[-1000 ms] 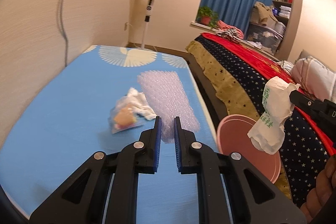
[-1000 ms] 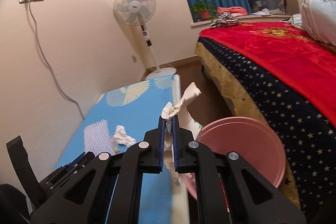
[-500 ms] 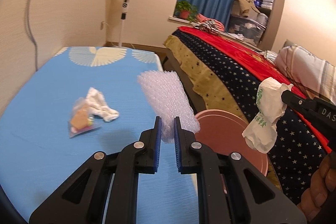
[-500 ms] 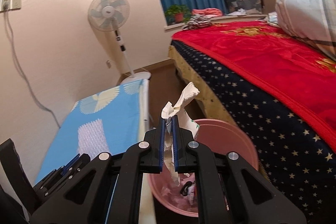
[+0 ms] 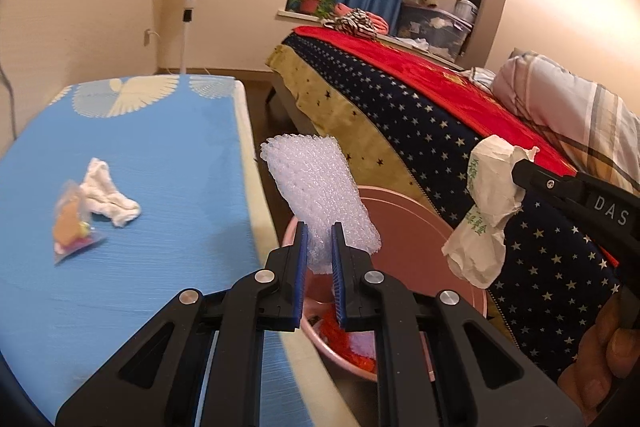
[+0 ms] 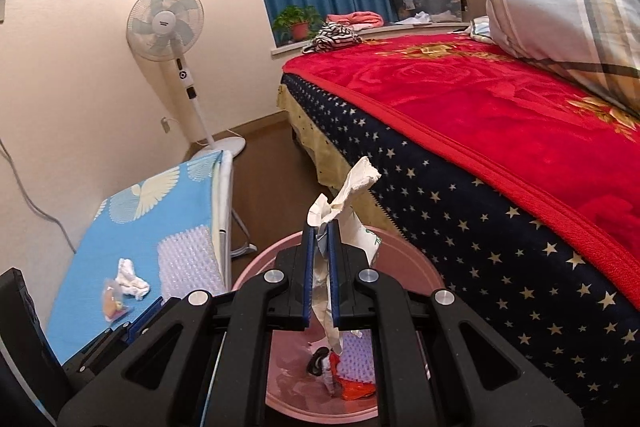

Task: Collect trash
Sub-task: 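Carry the tissue in right gripper while left carries the foam pad over the pink bin, then open both grippers over the pink bin to drop tissue and foam pad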

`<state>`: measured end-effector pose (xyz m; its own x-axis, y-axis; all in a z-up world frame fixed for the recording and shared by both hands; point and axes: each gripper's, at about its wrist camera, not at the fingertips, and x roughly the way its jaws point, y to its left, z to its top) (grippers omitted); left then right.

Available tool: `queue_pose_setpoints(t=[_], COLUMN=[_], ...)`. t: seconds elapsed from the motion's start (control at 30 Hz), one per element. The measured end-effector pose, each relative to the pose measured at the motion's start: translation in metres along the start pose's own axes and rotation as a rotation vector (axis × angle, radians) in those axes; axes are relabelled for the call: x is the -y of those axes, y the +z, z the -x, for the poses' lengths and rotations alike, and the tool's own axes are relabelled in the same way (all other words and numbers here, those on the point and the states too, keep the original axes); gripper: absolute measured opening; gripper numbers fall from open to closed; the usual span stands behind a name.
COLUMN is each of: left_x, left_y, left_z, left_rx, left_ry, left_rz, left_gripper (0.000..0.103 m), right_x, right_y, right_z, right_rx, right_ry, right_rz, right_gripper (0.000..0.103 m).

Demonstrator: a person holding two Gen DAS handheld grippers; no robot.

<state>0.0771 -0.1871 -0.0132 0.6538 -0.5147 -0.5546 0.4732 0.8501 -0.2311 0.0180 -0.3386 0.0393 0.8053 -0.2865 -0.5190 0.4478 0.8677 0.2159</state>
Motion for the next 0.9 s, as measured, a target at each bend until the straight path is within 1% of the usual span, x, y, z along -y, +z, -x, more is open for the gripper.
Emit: queue_pose_setpoints(t=[0.27, 0.37, 0.4, 0.43, 0.5, 0.53, 0.57, 0.9], left_x=[0.009, 0.013, 0.014, 0.015, 0.014, 0.012, 0.01, -0.02], left_y=[-0.001, -0.001, -0.001, -0.001, -0.002, -0.002, -0.003, 0.002], left_z=[-0.01, -0.013, -0.013, -0.013, -0.014, -0.013, -0.012, 0.017], left_rx=[-0.02, -0.033, -0.036, -0.04, -0.053, -0.051, -0.048, 0.015], left_ry=[-0.023, -0.05, -0.05, -0.05, -0.051, -0.042, -0.036, 0.036], left_rz=[-0.005, -0.011, -0.015, -0.018, -0.017, -0.014, -0.01, 0.028], left_gripper=[0.012, 0.012, 0.013, 0.016, 0.031, 0.032, 0.032, 0.032], right_x=[0.003, 0.003, 0.003, 0.003, 0.005, 0.007, 0.007, -0.005], right_y=[0.0, 0.0, 0.0, -0.001, -0.002, -0.002, -0.003, -0.007], right_z=[-0.003, -0.004, -0.005, -0.006, -0.007, -0.006, -0.004, 0.001], right_rx=[-0.003, -0.012, -0.021, -0.027, -0.035, -0.032, -0.026, -0.024], right_ry=[-0.014, -0.015, -0.021, -0.025, -0.039, -0.047, -0.052, -0.014], right_rz=[-0.002, -0.006, -0.008, -0.009, -0.022, -0.032, -0.038, -0.02], right_gripper=[0.007, 0.008, 0.011, 0.011, 0.027, 0.045, 0.055, 0.055])
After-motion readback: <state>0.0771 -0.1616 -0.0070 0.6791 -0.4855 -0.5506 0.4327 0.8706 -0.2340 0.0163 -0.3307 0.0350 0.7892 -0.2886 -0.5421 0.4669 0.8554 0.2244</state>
